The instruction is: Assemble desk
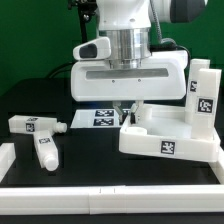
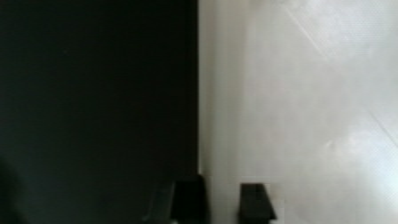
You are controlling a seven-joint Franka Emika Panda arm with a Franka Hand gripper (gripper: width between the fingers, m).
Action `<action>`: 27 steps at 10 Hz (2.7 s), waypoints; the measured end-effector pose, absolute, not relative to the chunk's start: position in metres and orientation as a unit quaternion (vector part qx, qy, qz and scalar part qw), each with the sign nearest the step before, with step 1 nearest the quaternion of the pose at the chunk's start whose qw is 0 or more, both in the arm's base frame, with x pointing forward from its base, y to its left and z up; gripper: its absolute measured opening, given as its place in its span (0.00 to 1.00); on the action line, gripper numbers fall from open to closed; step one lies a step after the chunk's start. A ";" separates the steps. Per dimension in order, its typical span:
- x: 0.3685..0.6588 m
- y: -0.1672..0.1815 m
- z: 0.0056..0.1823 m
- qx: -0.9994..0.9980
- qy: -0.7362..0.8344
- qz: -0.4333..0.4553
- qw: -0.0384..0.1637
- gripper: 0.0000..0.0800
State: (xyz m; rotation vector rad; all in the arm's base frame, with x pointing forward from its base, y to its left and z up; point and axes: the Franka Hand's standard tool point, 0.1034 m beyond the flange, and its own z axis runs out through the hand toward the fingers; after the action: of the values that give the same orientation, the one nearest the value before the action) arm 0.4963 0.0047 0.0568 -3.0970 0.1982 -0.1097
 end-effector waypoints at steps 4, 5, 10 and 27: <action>0.559 -0.028 0.081 -0.975 -0.221 -0.032 0.006 0.07; 0.571 -0.025 0.084 -0.958 -0.286 -0.032 0.002 0.07; 0.583 -0.035 0.088 -0.880 -0.475 -0.008 -0.025 0.07; 0.659 0.014 0.057 -0.692 -0.718 0.033 -0.069 0.07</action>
Offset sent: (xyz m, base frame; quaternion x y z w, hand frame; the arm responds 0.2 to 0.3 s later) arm 0.0878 -0.0152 0.0191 0.0865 0.0003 -0.4064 0.9096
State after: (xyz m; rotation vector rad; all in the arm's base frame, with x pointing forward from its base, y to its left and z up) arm 0.6593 0.0142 0.0568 -2.2733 -2.3605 0.1073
